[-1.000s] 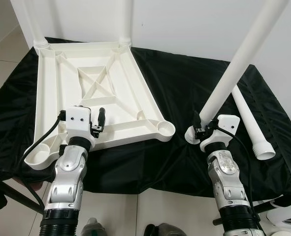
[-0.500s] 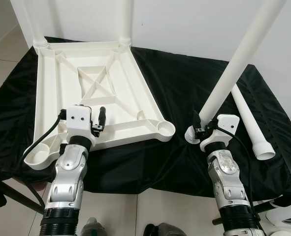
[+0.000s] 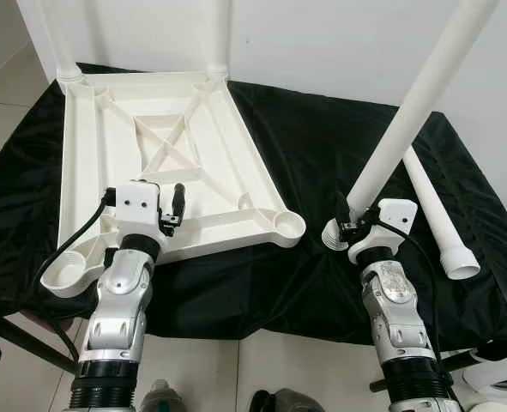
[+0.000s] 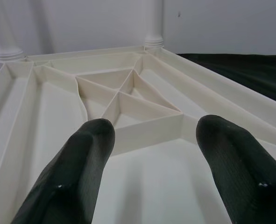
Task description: Building children table
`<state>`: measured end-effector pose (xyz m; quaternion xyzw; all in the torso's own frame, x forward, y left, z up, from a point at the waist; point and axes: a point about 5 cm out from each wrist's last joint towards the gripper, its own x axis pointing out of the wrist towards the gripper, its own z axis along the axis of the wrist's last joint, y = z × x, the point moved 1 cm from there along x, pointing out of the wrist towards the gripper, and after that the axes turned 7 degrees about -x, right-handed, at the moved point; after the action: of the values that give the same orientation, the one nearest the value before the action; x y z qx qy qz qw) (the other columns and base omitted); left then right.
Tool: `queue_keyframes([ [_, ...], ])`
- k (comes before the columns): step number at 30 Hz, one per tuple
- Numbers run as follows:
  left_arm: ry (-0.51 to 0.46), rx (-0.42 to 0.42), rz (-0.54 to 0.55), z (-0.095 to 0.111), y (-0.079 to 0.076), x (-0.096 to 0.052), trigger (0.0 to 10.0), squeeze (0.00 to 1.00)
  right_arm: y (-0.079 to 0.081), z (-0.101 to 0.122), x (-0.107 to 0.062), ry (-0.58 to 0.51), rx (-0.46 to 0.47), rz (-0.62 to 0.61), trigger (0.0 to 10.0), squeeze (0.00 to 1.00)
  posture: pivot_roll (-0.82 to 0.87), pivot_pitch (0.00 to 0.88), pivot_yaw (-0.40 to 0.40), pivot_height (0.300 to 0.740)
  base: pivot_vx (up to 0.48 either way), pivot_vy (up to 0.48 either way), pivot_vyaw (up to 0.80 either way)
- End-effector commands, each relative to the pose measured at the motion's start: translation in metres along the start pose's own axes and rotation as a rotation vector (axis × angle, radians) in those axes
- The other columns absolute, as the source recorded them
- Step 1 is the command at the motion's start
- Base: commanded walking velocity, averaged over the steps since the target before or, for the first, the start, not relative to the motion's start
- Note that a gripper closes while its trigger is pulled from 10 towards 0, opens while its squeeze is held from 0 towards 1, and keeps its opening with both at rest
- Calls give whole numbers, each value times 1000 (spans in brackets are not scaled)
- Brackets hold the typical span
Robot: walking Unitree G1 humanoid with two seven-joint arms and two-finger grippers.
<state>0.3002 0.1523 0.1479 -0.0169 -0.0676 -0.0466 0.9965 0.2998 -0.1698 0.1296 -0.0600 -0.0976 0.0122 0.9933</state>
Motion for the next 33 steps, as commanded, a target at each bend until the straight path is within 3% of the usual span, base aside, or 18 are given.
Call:
queue_keyframes([
  [1, -6, -7, -17, 1, -5, 1, 10000, 0, -4, 0, 1, 2, -7, -14, 10000, 0, 85, 22, -102, 740, 0, 0, 0],
  [20, -9, 3, -35, 1, -7, 1, 10000, 0, -2, 1, 3, -2, -8, -6, 10000, 0, 92, 8, -109, 740, 0, 0, 0],
  [33, -9, 81, -113, -2, -19, -2, 10000, 0, -3, 0, 4, -3, -17, -2, 10000, 0, 96, 0, -113, 740, 0, 0, 0],
])
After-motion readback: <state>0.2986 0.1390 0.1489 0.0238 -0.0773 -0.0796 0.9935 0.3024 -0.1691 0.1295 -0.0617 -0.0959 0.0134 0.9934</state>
